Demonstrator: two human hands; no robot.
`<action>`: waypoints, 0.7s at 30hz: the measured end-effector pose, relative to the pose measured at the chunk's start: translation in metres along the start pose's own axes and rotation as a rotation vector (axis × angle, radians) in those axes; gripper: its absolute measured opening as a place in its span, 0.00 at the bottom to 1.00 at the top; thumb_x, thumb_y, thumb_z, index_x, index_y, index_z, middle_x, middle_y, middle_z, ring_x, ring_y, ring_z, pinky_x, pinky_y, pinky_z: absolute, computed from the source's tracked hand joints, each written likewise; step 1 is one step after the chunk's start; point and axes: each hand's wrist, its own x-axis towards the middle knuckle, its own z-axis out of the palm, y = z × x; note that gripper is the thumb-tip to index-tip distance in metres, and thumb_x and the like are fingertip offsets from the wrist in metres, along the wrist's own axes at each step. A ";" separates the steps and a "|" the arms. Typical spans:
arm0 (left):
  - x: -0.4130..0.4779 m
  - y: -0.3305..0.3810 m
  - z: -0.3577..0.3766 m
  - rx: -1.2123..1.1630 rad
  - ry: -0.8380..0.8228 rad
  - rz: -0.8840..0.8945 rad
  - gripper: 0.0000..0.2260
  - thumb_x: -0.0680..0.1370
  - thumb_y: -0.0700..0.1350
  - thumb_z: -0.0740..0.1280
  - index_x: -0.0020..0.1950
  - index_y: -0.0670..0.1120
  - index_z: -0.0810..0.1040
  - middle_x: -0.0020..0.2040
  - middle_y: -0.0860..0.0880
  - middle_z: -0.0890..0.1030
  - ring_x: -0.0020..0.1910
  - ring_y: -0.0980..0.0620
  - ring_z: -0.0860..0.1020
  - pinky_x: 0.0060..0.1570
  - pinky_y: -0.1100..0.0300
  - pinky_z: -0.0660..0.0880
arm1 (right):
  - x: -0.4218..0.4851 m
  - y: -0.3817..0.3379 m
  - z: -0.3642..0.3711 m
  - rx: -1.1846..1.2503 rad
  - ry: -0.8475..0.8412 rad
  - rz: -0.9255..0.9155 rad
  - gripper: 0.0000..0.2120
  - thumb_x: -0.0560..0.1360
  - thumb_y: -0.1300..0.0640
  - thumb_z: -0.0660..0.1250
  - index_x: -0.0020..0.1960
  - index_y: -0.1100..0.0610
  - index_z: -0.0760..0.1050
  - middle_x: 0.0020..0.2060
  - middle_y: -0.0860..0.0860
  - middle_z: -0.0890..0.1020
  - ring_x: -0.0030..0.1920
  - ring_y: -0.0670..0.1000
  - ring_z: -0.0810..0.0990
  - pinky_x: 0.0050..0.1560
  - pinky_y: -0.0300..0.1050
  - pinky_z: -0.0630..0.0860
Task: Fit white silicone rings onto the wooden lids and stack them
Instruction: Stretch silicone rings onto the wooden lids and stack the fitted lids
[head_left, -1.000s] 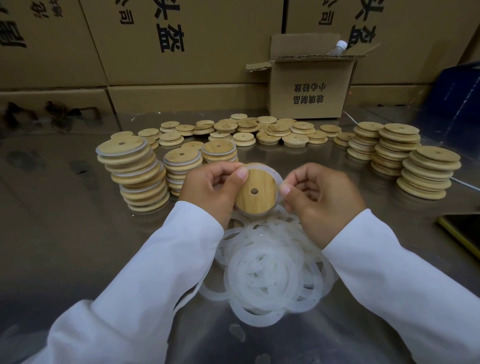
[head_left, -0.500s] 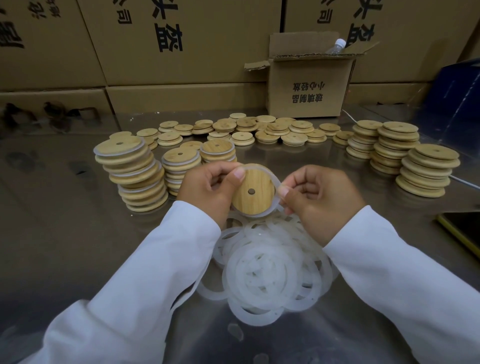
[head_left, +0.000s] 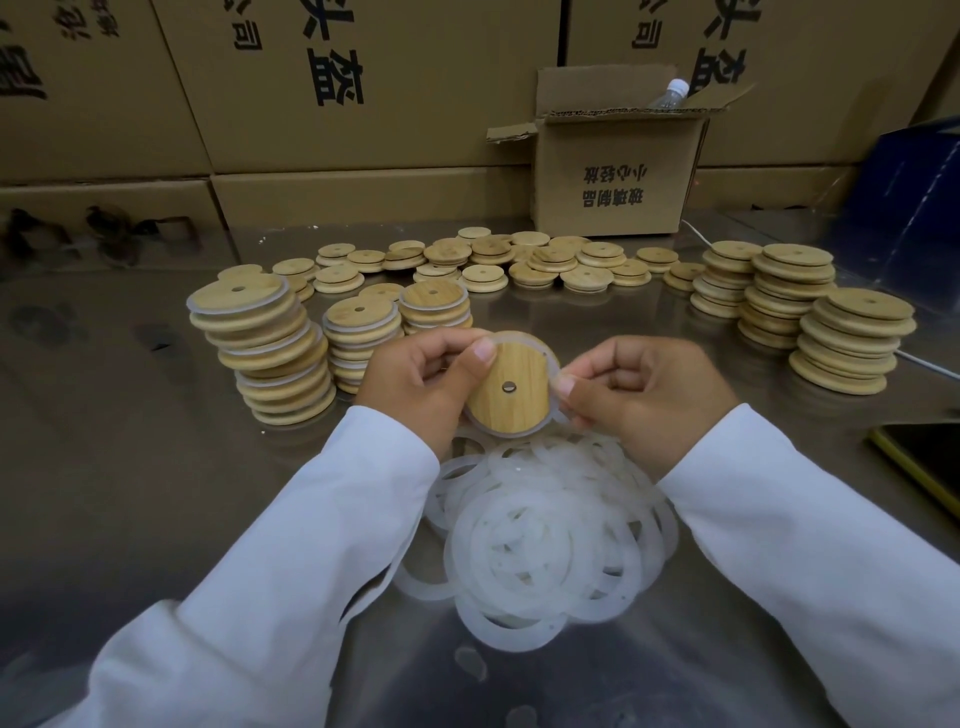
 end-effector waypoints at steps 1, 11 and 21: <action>0.000 0.000 0.000 -0.016 0.003 -0.017 0.04 0.75 0.42 0.66 0.43 0.49 0.81 0.41 0.45 0.83 0.43 0.47 0.81 0.38 0.55 0.80 | 0.001 0.000 0.000 0.030 0.008 0.007 0.04 0.70 0.59 0.71 0.38 0.54 0.78 0.28 0.50 0.81 0.28 0.44 0.79 0.39 0.41 0.78; 0.003 -0.006 0.005 -0.234 -0.029 -0.273 0.06 0.76 0.42 0.65 0.42 0.48 0.81 0.42 0.47 0.83 0.43 0.49 0.82 0.38 0.56 0.81 | 0.004 0.002 0.006 0.052 -0.093 0.061 0.03 0.71 0.59 0.70 0.44 0.56 0.78 0.39 0.59 0.83 0.38 0.53 0.81 0.45 0.44 0.80; 0.015 -0.009 -0.003 -0.167 0.265 -0.333 0.08 0.78 0.38 0.62 0.41 0.48 0.75 0.38 0.49 0.78 0.37 0.52 0.77 0.42 0.55 0.76 | 0.077 0.011 -0.004 0.026 0.110 0.550 0.09 0.69 0.54 0.73 0.39 0.58 0.76 0.28 0.54 0.80 0.29 0.49 0.77 0.31 0.41 0.74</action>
